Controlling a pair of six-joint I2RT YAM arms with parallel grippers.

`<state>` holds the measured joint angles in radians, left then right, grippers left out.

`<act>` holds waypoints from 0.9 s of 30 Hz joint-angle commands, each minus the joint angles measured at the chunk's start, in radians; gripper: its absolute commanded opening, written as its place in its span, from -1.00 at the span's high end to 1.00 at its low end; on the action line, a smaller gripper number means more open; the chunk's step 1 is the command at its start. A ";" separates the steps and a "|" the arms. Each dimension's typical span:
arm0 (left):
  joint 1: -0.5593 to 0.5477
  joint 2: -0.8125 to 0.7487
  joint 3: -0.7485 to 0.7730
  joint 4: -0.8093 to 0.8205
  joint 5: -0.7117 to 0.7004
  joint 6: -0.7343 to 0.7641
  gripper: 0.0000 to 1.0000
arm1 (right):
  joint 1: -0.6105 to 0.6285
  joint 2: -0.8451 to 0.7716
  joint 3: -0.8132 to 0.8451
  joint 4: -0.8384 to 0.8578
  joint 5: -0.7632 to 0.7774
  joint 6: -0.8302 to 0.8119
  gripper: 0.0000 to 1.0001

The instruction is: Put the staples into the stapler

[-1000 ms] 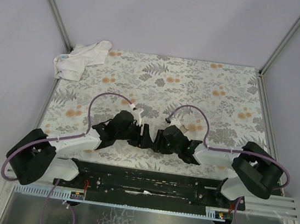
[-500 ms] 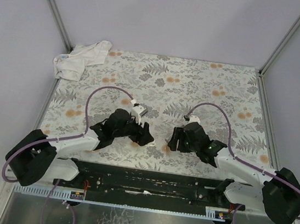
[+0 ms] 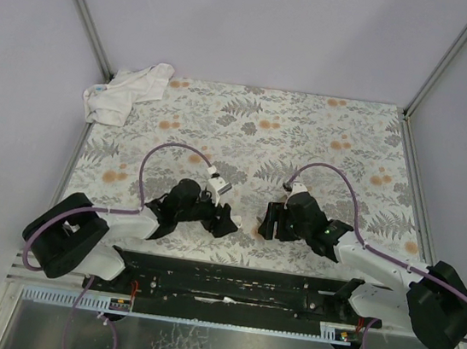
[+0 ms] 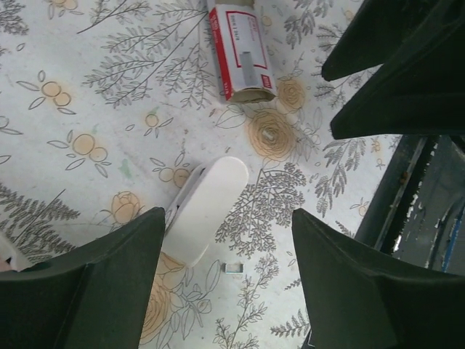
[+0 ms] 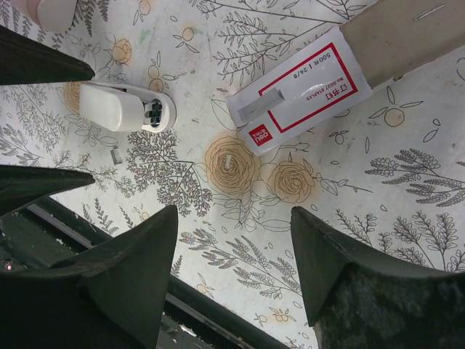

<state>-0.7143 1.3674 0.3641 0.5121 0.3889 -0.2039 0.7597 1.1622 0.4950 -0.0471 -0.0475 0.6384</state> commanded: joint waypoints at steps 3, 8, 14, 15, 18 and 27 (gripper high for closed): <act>-0.032 -0.006 -0.025 0.059 0.030 0.002 -0.37 | -0.003 -0.015 0.000 0.029 -0.013 -0.007 -0.41; -0.076 -0.023 -0.034 0.028 -0.047 0.007 -0.33 | -0.004 -0.026 0.005 0.023 -0.012 -0.004 -0.41; -0.125 -0.020 -0.033 -0.013 -0.218 0.031 -0.32 | -0.004 -0.043 0.004 0.023 -0.008 0.001 -0.42; -0.134 -0.021 -0.032 -0.019 -0.246 0.036 -0.32 | -0.004 -0.046 0.004 0.023 -0.007 0.002 -0.42; -0.166 -0.011 -0.025 -0.039 -0.320 0.048 -0.31 | -0.003 -0.051 -0.002 0.028 -0.004 0.006 -0.42; -0.236 0.050 0.021 -0.104 -0.469 0.050 -0.29 | -0.003 -0.079 -0.014 0.027 0.010 0.014 -0.46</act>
<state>-0.9318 1.3849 0.3717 0.4744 0.0063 -0.1642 0.7597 1.1168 0.4908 -0.0437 -0.0460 0.6411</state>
